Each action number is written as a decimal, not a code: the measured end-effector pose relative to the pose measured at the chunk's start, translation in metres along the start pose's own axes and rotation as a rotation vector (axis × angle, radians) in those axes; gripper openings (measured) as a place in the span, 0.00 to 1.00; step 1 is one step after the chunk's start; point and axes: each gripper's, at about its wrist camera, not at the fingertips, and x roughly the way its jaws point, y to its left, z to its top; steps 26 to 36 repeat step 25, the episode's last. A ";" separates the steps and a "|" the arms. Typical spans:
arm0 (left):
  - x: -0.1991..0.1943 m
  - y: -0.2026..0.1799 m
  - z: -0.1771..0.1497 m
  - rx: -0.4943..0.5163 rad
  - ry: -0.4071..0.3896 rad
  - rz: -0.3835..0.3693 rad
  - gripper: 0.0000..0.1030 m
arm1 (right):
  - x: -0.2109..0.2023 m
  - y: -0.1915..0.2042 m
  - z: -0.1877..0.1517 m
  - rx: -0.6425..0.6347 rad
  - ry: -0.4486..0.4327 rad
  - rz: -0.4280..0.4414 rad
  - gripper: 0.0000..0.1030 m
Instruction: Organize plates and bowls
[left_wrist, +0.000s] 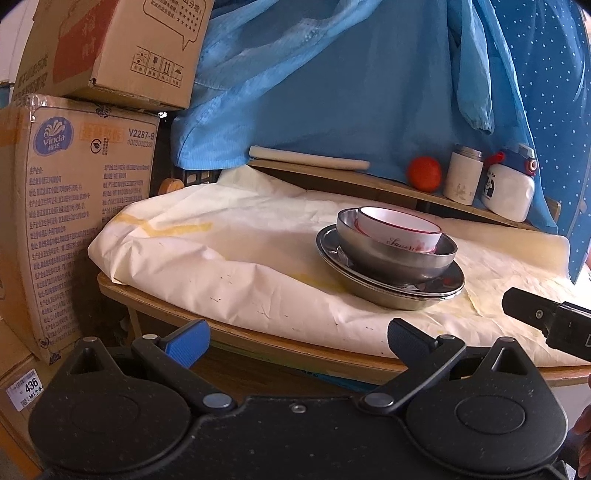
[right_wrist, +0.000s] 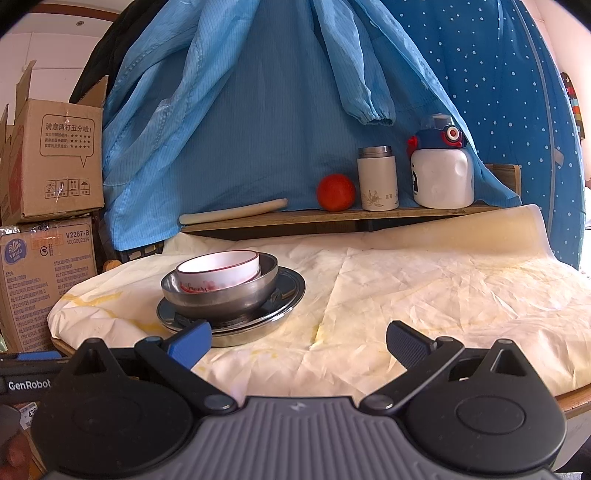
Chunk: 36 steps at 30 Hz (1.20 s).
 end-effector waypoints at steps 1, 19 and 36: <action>0.000 0.000 0.000 0.000 -0.001 0.001 0.99 | 0.000 0.000 0.000 0.000 0.000 0.000 1.00; -0.002 0.000 0.001 0.009 -0.003 0.008 0.99 | 0.000 0.000 0.001 0.000 0.001 -0.001 1.00; -0.002 0.000 0.001 0.011 -0.005 0.009 0.99 | 0.000 0.001 -0.001 0.000 0.002 -0.001 1.00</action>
